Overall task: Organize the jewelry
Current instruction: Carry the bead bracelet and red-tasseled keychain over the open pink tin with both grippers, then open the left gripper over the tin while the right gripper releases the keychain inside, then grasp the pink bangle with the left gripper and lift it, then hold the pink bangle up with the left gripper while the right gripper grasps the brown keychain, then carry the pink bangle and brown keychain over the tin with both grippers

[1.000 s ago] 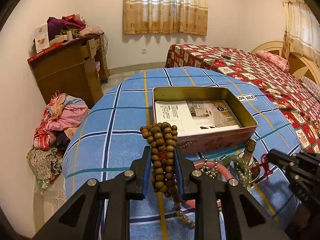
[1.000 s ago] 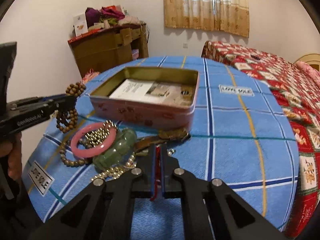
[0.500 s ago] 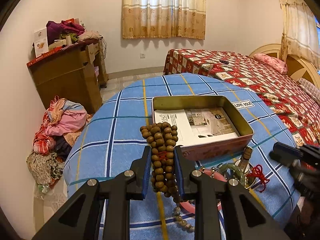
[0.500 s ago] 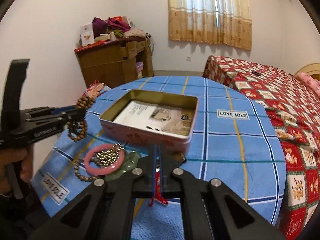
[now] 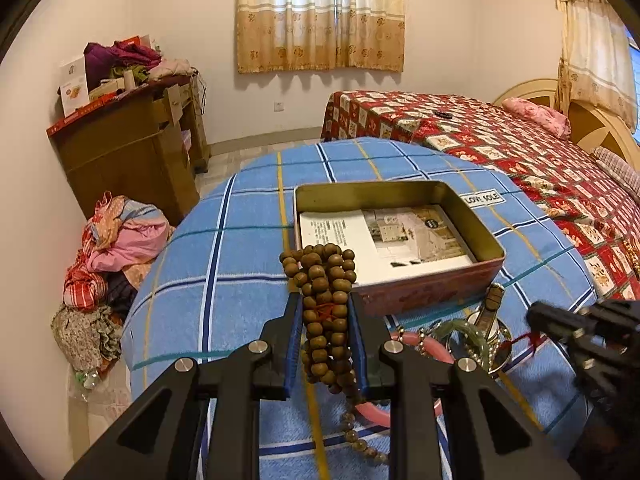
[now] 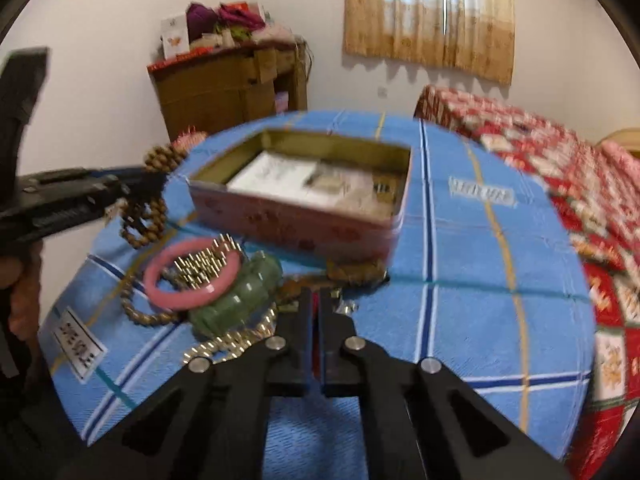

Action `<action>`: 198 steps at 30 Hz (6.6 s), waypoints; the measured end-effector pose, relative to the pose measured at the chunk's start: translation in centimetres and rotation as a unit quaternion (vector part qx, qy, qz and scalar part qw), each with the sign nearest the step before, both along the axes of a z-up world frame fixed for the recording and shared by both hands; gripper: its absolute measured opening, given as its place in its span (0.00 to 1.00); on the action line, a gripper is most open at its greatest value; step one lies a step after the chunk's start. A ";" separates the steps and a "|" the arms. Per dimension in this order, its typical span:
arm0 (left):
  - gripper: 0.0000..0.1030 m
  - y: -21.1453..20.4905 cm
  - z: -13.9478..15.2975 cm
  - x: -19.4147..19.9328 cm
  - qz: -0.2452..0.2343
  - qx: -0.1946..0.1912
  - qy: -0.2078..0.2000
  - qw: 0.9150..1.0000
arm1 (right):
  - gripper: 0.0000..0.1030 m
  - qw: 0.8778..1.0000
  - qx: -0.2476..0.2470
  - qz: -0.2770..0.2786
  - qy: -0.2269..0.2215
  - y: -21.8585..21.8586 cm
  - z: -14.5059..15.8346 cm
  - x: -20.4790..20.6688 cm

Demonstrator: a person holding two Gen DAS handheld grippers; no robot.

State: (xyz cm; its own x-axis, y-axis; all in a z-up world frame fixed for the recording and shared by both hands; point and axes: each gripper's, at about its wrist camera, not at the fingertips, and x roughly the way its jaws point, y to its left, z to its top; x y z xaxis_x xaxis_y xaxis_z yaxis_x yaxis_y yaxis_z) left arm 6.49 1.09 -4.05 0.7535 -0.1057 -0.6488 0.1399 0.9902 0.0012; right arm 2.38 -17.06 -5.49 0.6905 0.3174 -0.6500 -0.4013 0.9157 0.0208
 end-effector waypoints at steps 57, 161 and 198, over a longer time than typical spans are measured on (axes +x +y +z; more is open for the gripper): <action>0.69 -0.7 0.5 9.0 0.023 0.064 0.003 0.998 | 0.64 0.998 -0.028 -0.053 -0.033 0.2 1.6 10.2; 0.09 1.3 -2.8 1.1 -0.024 -0.032 0.058 0.998 | 0.34 0.995 0.022 -0.059 0.073 -0.3 -3.2 4.8; 0.09 1.3 0.9 0.5 -0.035 -0.040 0.023 0.998 | 0.13 0.997 0.038 -0.061 0.033 -1.5 -0.6 4.0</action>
State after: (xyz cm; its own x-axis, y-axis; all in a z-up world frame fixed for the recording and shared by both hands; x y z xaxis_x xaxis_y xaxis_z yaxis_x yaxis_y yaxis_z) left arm 7.01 2.42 -3.13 0.7127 -0.2102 -0.6692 0.2066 0.9746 -0.0861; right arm 6.35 -18.51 -6.05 0.6838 0.2846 -0.6718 -0.2829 0.9522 0.1154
